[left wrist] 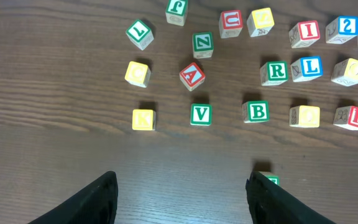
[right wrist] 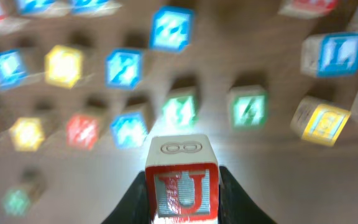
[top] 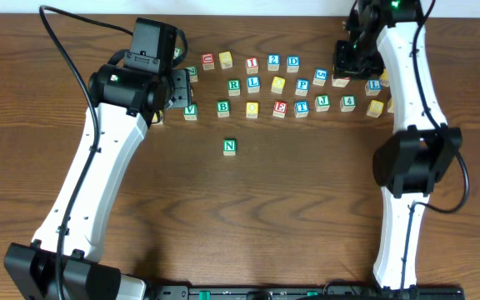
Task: Spell out NEURIPS
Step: 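Grasp the red U block with the right gripper and lift it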
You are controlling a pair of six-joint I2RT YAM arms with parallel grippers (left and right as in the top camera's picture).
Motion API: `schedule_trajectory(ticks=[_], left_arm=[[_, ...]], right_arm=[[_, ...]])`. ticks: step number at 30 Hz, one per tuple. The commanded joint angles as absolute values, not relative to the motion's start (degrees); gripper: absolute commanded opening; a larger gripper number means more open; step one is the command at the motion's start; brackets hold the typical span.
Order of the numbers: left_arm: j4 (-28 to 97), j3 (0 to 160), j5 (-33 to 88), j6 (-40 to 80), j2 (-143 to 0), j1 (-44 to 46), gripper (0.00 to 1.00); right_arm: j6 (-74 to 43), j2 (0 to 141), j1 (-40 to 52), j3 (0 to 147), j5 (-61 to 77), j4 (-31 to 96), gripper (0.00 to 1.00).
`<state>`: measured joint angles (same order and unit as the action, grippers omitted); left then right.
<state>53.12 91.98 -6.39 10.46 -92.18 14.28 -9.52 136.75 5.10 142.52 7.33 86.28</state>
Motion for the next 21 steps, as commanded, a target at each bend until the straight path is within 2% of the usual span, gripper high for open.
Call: schedule_trajectory(ticks=[1, 11, 21], left_arm=[[52.7, 91.9, -7.2, 10.1, -92.6, 13.8, 0.65], [52.2, 91.9, -7.2, 10.1, -92.6, 8.4, 0.65], [52.2, 91.9, -7.2, 10.1, -92.6, 6.1, 0.65]], right_arm=[[-5.9, 135.0, 8.6, 143.4, 12.2, 90.5, 0.09], [-6.3, 135.1, 18.0, 137.1, 12.2, 93.0, 0.08], [-14.7, 135.1, 29.0, 125.5, 10.8, 87.1, 0.08]])
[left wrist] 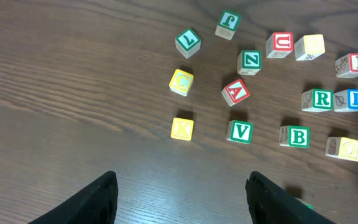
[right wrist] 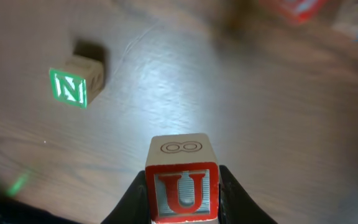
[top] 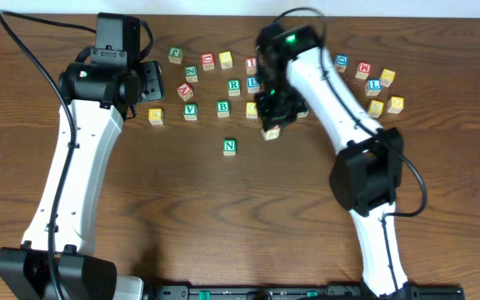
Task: Spell out NEURIPS
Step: 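Grasp the red U block with the right gripper and lift it, then lower the red U block beside the green N block and release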
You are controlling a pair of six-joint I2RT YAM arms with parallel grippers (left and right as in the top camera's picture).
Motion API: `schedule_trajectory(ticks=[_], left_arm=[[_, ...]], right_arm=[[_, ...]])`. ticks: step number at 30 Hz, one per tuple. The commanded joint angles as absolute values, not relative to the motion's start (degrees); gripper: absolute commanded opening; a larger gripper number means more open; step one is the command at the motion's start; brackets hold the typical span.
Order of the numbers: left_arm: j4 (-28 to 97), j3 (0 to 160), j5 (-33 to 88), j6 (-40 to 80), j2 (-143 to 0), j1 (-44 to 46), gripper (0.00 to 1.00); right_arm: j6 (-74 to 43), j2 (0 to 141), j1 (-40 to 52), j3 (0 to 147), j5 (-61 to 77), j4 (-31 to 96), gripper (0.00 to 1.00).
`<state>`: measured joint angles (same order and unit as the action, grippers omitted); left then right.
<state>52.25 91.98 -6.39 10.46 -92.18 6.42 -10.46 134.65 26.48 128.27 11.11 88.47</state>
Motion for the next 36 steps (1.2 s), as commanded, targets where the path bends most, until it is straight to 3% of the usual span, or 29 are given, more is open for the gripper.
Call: schedule_trajectory(ticks=[1, 15, 36], left_arm=[[52.2, 91.9, -7.2, 10.1, -92.6, 6.1, 0.65], [52.2, 91.9, -7.2, 10.1, -92.6, 6.1, 0.65], [52.2, 91.9, -7.2, 10.1, -92.6, 6.1, 0.65]], right_arm=[[-15.6, 135.1, 29.8, 124.5, 10.9, 86.0, 0.08], [-30.2, 135.1, 38.1, 115.2, -1.4, 73.3, 0.06], [-33.9, 135.1, 39.0, 112.7, -3.0, 67.4, 0.07]])
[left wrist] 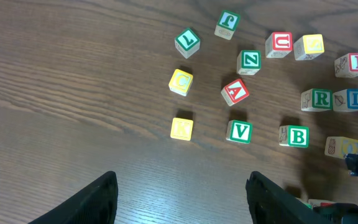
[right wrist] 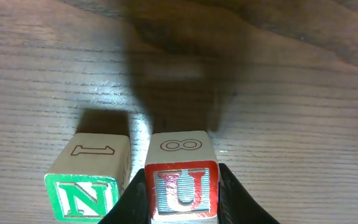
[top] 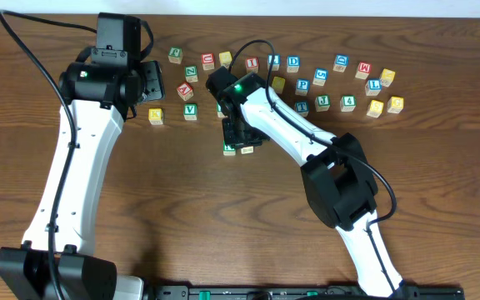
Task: Spell out NEURIPS
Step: 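Lower the red U block beside the green N block and release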
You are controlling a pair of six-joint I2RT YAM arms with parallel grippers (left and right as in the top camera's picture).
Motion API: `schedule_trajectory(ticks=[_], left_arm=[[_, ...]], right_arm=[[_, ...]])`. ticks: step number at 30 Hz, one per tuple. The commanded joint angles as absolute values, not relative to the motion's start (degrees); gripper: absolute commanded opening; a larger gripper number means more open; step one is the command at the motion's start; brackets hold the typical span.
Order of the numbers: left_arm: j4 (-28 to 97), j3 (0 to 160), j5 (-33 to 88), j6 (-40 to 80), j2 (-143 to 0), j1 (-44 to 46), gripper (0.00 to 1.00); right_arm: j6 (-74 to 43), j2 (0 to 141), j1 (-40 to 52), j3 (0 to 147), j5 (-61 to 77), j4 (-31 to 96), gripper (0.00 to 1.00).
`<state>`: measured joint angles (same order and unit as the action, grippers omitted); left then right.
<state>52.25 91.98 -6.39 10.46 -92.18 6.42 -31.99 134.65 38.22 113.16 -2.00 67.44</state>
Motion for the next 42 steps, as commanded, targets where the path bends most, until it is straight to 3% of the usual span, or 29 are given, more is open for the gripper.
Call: schedule_trajectory(ticks=[1, 26, 33, 42], left_arm=[[52.2, 91.9, -7.2, 10.1, -92.6, 6.1, 0.65], [52.2, 91.9, -7.1, 10.1, -92.6, 6.1, 0.65], [52.2, 91.9, -7.1, 10.1, -92.6, 6.1, 0.65], [52.2, 91.9, -7.1, 10.1, -92.6, 6.1, 0.65]], right_arm=[[-33.9, 135.1, 39.0, 112.7, -2.8, 67.5, 0.07], [-35.8, 135.1, 39.4, 110.5, -2.9, 66.0, 0.13], [-35.7, 135.1, 39.4, 110.5, -2.9, 66.0, 0.32], [-35.7, 135.1, 39.4, 110.6, -2.6, 66.2, 0.34]])
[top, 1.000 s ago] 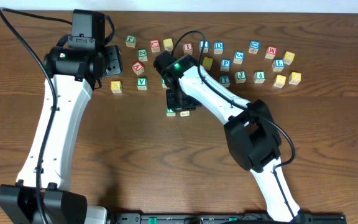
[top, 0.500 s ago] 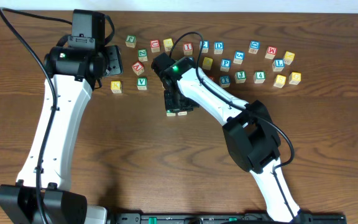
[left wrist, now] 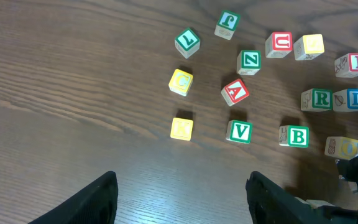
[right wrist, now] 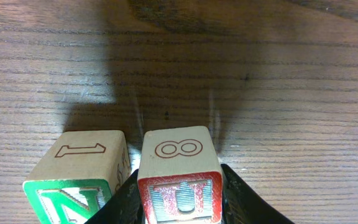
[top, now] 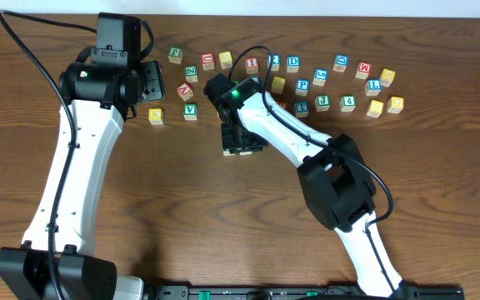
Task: Spell out NEURIPS
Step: 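Lower the red U block beside the green N block and release, then raise the right gripper and move it back over the block rows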
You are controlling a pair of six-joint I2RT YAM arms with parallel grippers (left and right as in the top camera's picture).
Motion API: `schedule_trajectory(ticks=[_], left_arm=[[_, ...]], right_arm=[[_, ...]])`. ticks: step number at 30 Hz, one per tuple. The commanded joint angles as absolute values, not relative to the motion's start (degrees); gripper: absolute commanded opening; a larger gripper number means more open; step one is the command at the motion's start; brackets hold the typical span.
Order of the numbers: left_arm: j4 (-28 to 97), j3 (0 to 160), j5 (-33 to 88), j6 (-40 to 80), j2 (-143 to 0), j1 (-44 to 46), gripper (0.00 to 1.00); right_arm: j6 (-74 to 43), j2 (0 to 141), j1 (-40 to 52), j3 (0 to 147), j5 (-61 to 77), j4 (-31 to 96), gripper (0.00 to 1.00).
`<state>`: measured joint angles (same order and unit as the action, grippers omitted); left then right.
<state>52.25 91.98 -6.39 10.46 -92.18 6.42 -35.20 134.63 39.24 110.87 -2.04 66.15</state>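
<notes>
A red U block (right wrist: 180,180) with an 8 on its top face stands directly to the right of the green N block (right wrist: 73,186), almost touching it, on the wooden table. My right gripper (right wrist: 180,202) is shut on the U block, one finger against each side; from overhead it (top: 238,142) covers both blocks. My left gripper (left wrist: 179,199) hangs open over bare wood in front of the left cluster, holding nothing. R (left wrist: 321,98), I (left wrist: 357,62) and P (top: 302,84) lie among the back rows.
Loose blocks lie in rows along the back of the table (top: 140,208): K (left wrist: 181,128), V (left wrist: 239,131), B (left wrist: 298,137), A (left wrist: 235,91), a second U (left wrist: 281,42), and more to the right (top: 365,83). The right arm reaches across the middle rows.
The right gripper with the U block sits slightly lower and nearer the N block, whose top face now shows more fully. The left arm has not moved.
The right gripper first held the U block above the right end of the back rows while the left gripper hovered open near V and B. Then the U block was over open wood near the N. Later it was beside the N, where it remains.
</notes>
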Motion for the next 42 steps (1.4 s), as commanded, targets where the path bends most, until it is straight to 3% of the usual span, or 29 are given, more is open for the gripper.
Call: schedule_trajectory(ticks=[1, 19, 29, 37, 42], left_arm=[[52.2, 91.9, -7.1, 10.1, -92.6, 6.1, 0.65], [52.0, 91.9, -7.1, 10.1, -92.6, 6.1, 0.65], [52.0, 91.9, -7.1, 10.1, -92.6, 6.1, 0.65], [52.6, 91.9, -7.1, 10.1, -92.6, 6.1, 0.65], [52.6, 91.9, -7.1, 10.4, -92.6, 6.1, 0.65]], right_arm=[[-35.7, 135.1, 39.4, 110.8, -2.4, 66.3, 0.33], [-34.0, 129.5, 39.3, 112.7, -2.2, 68.6, 0.41], [-29.8, 122.3, 36.3, 112.7, -2.2, 68.8, 0.40], [-26.0, 118.0, 29.9, 112.7, -2.0, 69.2, 0.51], [-25.5, 115.6, 25.3, 112.7, -2.0, 69.2, 0.66]])
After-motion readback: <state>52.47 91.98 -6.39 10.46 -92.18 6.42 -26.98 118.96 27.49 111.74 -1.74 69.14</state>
